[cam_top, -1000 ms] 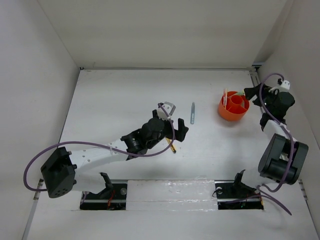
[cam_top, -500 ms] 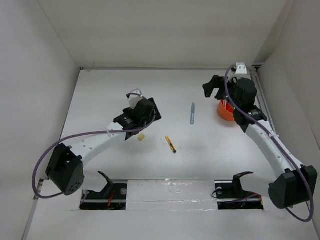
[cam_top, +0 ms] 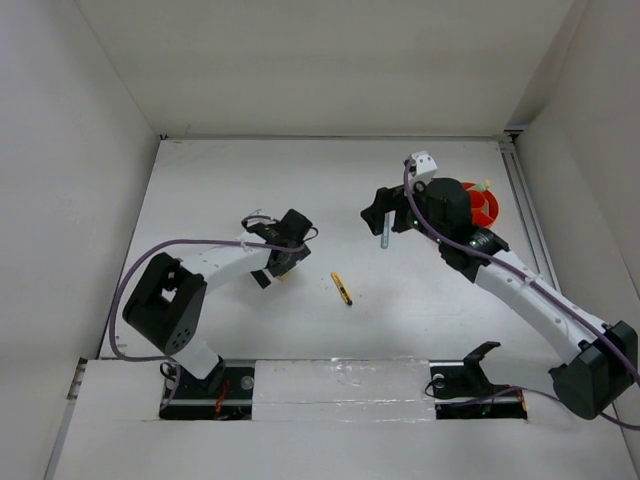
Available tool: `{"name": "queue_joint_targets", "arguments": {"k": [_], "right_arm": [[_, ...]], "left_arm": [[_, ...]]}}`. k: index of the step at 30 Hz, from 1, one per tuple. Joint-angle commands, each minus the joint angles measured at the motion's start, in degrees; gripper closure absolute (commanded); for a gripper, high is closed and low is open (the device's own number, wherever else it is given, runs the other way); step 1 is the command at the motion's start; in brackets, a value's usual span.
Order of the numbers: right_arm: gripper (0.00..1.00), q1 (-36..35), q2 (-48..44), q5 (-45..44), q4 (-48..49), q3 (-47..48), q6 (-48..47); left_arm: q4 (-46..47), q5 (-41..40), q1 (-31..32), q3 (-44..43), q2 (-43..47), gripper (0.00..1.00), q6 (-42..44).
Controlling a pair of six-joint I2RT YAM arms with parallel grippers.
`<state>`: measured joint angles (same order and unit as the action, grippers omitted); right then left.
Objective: Sort the stationery into containers
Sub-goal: Pick up the stationery from the center of the board.
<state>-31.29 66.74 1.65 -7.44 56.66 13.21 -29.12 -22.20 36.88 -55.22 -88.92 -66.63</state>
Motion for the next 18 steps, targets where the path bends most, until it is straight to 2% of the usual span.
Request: {"name": "queue_joint_targets", "arguments": {"k": [1,11,14,16,18], "right_arm": [[0.00,-1.49,-1.96,1.77,0.59,-0.33,-1.17],[0.00,-2.02,-4.87,5.64,1.11,-1.47,-1.70],[0.00,-2.02,-6.09,6.70,1.82,-2.61,-1.70],[0.00,-1.50,-6.10,8.45,1.82,-2.61,-1.70],[0.00,-0.97,-6.62,9.15,1.82,-2.61,-1.70]], "left_arm": [[-4.80,0.22,0.03,-1.55,-1.60,0.01,-9.47],[-9.63,-0.30,0.03,-3.49,-7.57,0.08,-18.00],[-10.24,-0.30,0.03,-3.49,-9.68,0.22,-19.76],[-11.39,-0.30,0.03,-4.19,-10.83,0.35,-20.29],[-12.10,-0.30,0.03,-4.19,-11.97,0.41,-20.82]]}}
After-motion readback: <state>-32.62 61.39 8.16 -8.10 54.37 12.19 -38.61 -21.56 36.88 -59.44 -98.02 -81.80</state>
